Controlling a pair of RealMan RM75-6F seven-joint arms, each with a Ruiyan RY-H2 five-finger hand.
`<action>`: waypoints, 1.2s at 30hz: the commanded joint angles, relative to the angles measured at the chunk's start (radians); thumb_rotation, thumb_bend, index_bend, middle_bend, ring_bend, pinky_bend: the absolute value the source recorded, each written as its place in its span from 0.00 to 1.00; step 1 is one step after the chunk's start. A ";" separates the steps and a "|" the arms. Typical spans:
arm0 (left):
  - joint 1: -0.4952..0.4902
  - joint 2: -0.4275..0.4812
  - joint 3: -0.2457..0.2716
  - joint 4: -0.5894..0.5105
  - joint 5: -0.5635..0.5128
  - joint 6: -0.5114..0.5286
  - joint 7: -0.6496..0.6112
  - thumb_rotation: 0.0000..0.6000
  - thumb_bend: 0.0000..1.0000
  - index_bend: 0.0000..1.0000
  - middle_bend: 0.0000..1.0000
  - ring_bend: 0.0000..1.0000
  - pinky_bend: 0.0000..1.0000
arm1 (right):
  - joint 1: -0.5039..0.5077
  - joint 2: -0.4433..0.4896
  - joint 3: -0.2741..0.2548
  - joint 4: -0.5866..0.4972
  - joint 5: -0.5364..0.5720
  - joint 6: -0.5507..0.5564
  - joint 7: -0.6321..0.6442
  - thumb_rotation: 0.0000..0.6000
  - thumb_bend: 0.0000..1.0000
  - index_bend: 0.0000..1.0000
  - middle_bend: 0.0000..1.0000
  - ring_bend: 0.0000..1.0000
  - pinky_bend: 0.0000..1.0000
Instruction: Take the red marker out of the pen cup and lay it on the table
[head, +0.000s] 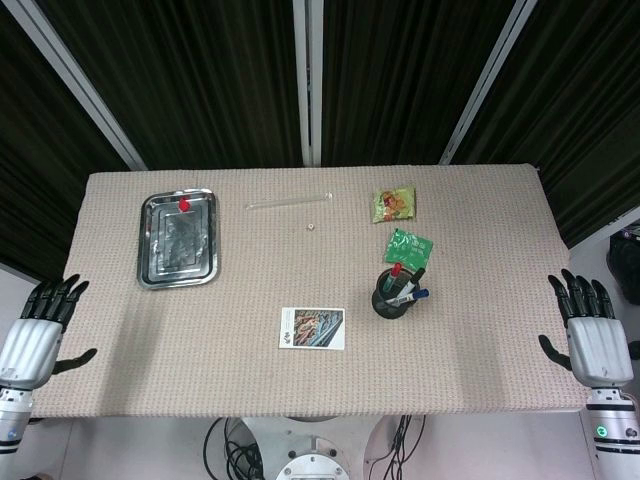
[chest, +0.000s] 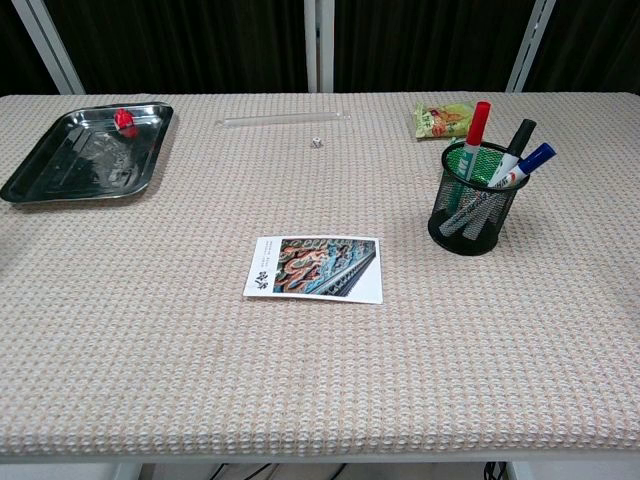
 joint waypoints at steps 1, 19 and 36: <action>0.001 -0.003 -0.001 -0.004 0.000 0.001 0.008 1.00 0.10 0.04 0.00 0.00 0.02 | -0.006 0.004 0.003 0.003 -0.002 -0.005 0.015 1.00 0.18 0.00 0.00 0.00 0.00; -0.010 0.004 -0.001 -0.019 -0.003 -0.022 0.016 1.00 0.10 0.04 0.00 0.00 0.02 | 0.159 0.048 0.123 -0.128 0.029 -0.212 -0.085 1.00 0.18 0.00 0.00 0.00 0.00; 0.001 0.016 0.001 -0.030 -0.021 -0.025 0.010 1.00 0.10 0.04 0.00 0.00 0.02 | 0.579 -0.116 0.258 -0.135 0.477 -0.600 -0.364 1.00 0.18 0.09 0.00 0.00 0.00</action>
